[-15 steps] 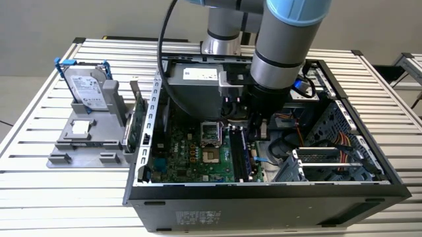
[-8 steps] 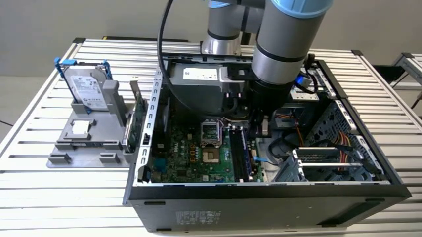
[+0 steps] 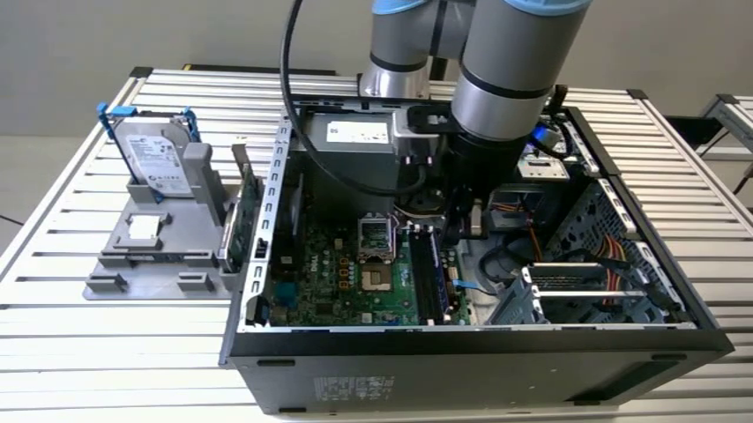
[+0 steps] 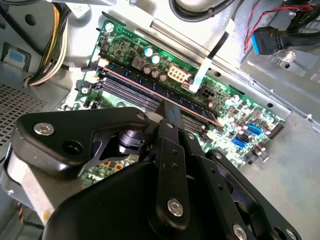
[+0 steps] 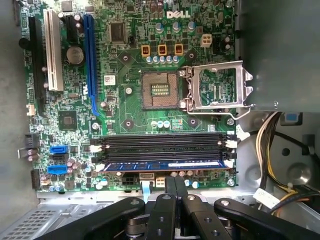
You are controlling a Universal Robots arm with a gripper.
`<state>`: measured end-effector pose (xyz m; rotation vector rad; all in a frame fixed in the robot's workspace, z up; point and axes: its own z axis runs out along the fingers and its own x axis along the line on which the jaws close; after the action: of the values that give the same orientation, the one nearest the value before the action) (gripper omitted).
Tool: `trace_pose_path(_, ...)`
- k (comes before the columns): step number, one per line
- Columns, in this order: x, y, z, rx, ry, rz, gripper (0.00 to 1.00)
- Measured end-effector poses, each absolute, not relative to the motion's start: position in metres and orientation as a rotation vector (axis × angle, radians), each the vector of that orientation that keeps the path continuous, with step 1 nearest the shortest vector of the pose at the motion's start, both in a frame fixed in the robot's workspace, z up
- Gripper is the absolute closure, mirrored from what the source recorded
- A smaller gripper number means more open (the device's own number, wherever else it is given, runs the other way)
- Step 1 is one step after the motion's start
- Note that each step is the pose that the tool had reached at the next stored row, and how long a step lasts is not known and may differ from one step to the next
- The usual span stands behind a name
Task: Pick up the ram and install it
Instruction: 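Press down the ram until it locks into place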
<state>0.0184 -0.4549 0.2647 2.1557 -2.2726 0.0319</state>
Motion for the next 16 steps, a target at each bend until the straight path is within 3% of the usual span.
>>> trace_pose_path(16,0.018,-0.455,0.277,2.156,-2.273,0.032,1.0)
